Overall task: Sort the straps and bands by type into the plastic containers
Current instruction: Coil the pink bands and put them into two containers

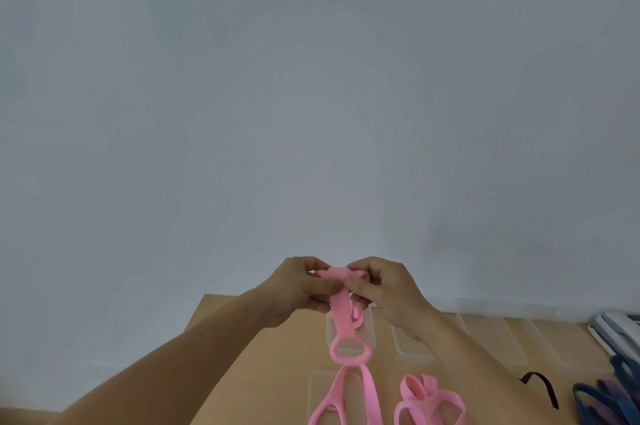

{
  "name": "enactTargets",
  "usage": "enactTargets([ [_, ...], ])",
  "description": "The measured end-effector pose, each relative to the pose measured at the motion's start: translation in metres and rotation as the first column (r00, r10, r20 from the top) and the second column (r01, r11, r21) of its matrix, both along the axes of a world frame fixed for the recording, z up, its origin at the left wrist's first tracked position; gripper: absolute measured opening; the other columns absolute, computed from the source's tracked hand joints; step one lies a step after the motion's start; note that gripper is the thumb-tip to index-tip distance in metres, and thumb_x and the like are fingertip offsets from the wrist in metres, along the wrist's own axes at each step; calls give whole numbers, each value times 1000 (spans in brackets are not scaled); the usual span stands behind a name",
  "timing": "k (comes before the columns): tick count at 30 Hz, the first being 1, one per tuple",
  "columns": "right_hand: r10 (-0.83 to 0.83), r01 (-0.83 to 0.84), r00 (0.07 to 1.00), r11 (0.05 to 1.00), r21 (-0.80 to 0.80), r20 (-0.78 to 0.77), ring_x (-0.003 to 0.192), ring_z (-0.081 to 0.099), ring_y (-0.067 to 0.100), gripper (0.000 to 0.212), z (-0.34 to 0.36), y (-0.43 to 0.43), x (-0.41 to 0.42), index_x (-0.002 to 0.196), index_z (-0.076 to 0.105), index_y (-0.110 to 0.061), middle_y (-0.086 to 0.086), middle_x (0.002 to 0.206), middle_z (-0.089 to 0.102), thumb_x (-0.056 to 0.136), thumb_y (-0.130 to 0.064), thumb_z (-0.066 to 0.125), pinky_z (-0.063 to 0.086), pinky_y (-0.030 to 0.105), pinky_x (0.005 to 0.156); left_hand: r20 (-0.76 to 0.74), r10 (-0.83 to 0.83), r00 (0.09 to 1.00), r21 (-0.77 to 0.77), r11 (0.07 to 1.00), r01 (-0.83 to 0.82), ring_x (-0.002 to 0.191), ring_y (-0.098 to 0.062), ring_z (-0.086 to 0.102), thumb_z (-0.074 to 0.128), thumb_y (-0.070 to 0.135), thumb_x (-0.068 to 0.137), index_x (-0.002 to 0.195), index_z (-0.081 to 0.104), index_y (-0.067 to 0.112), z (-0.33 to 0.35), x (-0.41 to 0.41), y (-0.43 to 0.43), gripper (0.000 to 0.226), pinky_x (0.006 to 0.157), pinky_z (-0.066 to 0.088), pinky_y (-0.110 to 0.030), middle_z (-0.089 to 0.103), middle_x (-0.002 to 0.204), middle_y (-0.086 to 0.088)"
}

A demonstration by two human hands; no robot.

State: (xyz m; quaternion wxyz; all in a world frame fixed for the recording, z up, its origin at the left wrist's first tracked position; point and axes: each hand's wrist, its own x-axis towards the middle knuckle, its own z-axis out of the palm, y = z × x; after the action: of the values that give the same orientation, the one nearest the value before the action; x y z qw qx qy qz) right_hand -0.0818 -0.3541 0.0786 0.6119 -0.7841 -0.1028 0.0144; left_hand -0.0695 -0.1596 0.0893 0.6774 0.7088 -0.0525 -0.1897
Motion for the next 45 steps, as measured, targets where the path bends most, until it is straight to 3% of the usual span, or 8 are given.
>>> enactTargets([
  [3,3,0,998,998,-57,59,67,64,16,11,-1,0,1,98,72,-16,10,81,71,87,-16,74,54,35,68,-6,-25,1000,52,998,26,73,-27,67,75,3,82,106,62,2,3,-1,2,28,73,58,-36,72,88,-15],
  [7,-9,31,987,990,-135,162,75,62,5,18,-2,3,1,94,72,-28,-14,85,70,85,-12,73,53,25,76,-14,-88,996,39,995,89,76,-29,67,76,7,79,106,60,5,7,-2,5,31,77,56,-39,72,91,-16],
  [14,-3,73,950,975,-212,311,86,64,6,37,-3,7,-3,90,69,-41,-12,95,69,82,-5,74,53,20,76,-65,-80,995,-116,991,72,87,-31,68,75,15,84,107,63,5,8,-2,7,28,90,55,-44,71,100,-16],
  [19,33,-33,997,999,4,77,79,67,19,35,4,2,-3,101,71,-27,8,102,68,81,1,72,59,40,78,-21,-14,1000,-186,982,9,87,-34,71,75,-1,81,108,61,0,9,-6,2,31,74,57,-36,70,99,-23],
  [23,31,-7,994,975,221,-103,73,67,27,23,12,3,-4,110,65,-7,19,91,69,88,-11,70,56,39,70,47,-6,999,-149,989,13,85,-30,69,72,-8,81,108,61,3,6,-5,2,31,72,56,-33,70,97,-19],
  [29,37,-23,994,990,137,-106,67,64,23,26,13,5,-7,99,68,-1,15,76,70,85,-22,74,54,36,64,130,-123,984,-85,987,134,94,-30,66,68,-2,87,116,61,-7,9,-6,2,30,90,55,-43,67,99,-19],
  [38,14,-13,999,999,33,-37,66,67,22,12,8,0,-5,99,72,-9,17,82,71,87,-8,71,57,37,66,82,-131,988,69,990,125,86,-27,71,72,7,87,107,65,3,7,-7,2,22,86,58,-44,74,94,-12],
  [45,-38,46,994,996,-82,102,72,68,15,15,7,1,-1,98,72,-19,3,90,73,84,-13,75,59,33,71,36,-109,993,-24,994,110,89,-31,72,70,-3,85,110,66,0,9,-6,-2,26,83,59,-43,74,97,-16],
])
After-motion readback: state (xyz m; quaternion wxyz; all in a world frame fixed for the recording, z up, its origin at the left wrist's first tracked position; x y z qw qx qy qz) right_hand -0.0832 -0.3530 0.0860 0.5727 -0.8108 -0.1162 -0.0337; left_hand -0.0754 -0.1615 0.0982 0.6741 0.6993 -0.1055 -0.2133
